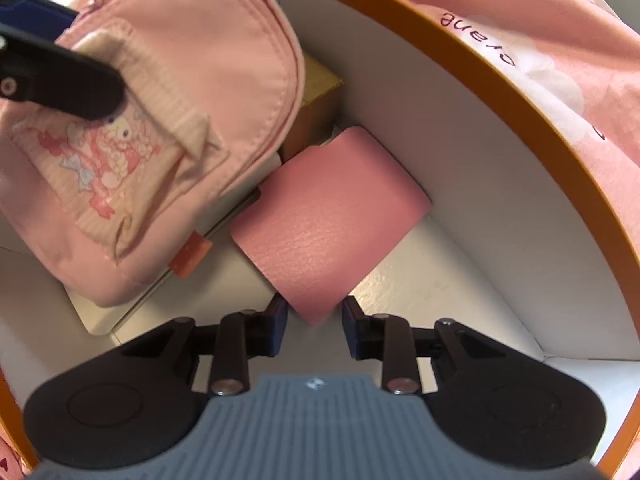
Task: Organize objects
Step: 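Lower the pink backpack into the orange box and open the left gripper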
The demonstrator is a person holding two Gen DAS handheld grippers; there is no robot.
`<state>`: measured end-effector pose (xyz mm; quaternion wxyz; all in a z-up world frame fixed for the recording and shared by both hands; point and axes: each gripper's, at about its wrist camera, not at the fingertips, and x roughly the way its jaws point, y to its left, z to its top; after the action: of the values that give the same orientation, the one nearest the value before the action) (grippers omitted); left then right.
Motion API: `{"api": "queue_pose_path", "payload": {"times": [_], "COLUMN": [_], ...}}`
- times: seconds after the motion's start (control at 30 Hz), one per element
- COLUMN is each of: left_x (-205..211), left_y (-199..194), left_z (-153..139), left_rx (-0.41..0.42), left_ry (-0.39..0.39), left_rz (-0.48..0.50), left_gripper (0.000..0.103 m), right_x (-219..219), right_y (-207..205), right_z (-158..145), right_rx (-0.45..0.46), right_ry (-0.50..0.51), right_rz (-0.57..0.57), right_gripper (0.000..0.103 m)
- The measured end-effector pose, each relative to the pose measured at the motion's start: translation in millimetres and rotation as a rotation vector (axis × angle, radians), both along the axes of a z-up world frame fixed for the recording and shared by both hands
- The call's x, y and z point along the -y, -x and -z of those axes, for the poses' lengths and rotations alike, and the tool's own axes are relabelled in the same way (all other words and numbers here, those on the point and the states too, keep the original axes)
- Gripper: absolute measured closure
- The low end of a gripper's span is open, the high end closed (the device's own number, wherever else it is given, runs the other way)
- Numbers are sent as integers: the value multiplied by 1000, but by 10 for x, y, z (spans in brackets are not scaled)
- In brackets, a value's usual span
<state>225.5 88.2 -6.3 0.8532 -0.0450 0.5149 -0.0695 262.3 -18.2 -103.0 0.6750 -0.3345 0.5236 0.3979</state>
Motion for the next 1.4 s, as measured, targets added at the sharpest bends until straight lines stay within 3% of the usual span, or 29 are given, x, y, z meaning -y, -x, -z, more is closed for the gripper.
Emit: {"api": "queue_pose_path", "payload": {"times": [0.1,0.17,0.23,0.4,0.63,0.8,1.07,1.2,1.3,1.37,1.4], "left_x": [-1,7,34,161,127,199,337,325,308,303,305], "left_y": [-49,-93,-161,-365,-557,-562,-496,-383,-311,-274,-263], "left_z": [35,51,84,249,539,594,578,503,447,434,440], "left_rx": [-1,3,3,0,-44,-36,-27,-12,-20,-30,-35], "left_ry": [44,82,128,178,244,176,43,48,61,58,51], "left_rz": [6,5,6,12,-53,-35,14,56,77,80,78], "left_gripper": [78,78,78,78,78,77,64,57,58,65,74], "right_x": [71,121,196,390,504,509,567,631,686,714,721], "right_y": [15,46,91,125,72,13,-30,-51,-73,-70,-62], "right_z": [-24,-61,-126,-232,-292,-317,-354,-393,-424,-456,-473], "right_rx": [6,14,28,63,67,37,20,20,20,17,19], "right_ry": [-16,-1,2,40,21,-20,-16,-8,-8,-13,-13], "right_rz": [-12,-14,-27,-16,23,53,68,68,69,50,36], "right_gripper": [70,58,54,54,54,58,61,65,67,67,67]}}
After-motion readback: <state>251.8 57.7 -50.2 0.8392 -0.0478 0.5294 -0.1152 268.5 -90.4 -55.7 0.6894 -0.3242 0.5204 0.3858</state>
